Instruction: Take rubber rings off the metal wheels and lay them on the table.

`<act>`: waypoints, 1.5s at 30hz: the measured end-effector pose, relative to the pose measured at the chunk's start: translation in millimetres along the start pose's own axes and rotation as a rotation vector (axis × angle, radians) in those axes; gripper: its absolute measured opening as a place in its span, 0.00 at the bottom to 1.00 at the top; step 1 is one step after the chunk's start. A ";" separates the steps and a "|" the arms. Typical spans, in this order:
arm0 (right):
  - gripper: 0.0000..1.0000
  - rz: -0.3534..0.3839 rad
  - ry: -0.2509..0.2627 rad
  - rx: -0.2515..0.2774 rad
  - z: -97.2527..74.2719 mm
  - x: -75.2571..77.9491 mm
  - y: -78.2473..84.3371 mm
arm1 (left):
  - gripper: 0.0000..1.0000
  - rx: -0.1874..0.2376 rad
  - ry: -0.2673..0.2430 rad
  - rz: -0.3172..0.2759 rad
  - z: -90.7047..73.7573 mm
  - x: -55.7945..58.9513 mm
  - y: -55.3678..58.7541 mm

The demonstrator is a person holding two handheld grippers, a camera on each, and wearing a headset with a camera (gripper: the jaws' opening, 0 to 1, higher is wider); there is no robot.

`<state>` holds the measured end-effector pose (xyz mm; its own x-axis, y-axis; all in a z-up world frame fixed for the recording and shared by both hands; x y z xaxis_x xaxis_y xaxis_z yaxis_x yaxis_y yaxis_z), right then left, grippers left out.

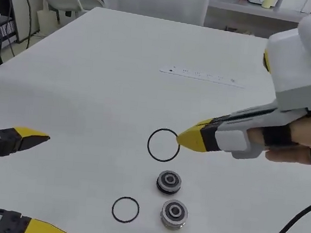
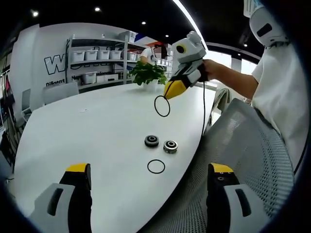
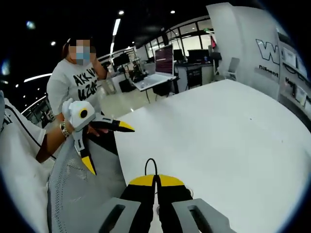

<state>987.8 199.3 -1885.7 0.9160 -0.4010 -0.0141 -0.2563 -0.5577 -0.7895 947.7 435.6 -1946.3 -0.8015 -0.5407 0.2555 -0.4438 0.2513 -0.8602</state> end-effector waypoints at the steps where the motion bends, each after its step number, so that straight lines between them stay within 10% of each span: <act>1: 0.00 -0.010 -0.004 -0.008 1.9 0.5 -0.9 | 0.99 0.000 0.000 0.001 -0.1 -0.3 0.1; 26: 0.00 -0.128 -0.196 -0.160 75.1 -26.0 4.1 | 0.99 -0.018 -0.009 -0.023 1.0 -1.0 2.4; 45: 0.00 0.060 -0.221 -0.192 100.5 -21.2 50.6 | 0.99 -0.015 -0.009 -0.041 0.4 -3.4 4.1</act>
<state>986.4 252.6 -1987.0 0.9372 -0.2808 -0.2071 -0.3461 -0.6739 -0.6527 948.7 438.1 -1950.9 -0.7788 -0.5581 0.2864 -0.4822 0.2407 -0.8423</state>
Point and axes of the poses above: the centre of the closed fingertips' face, and the gripper's own axes: z roughly forward along the fingers, x roughly to its right, y roughly out of its underside, the point moved 8 cm from there along -z, roughly backward along the fingers, and after that the axes turned 14 degrees about -z, right-handed, at the moved point
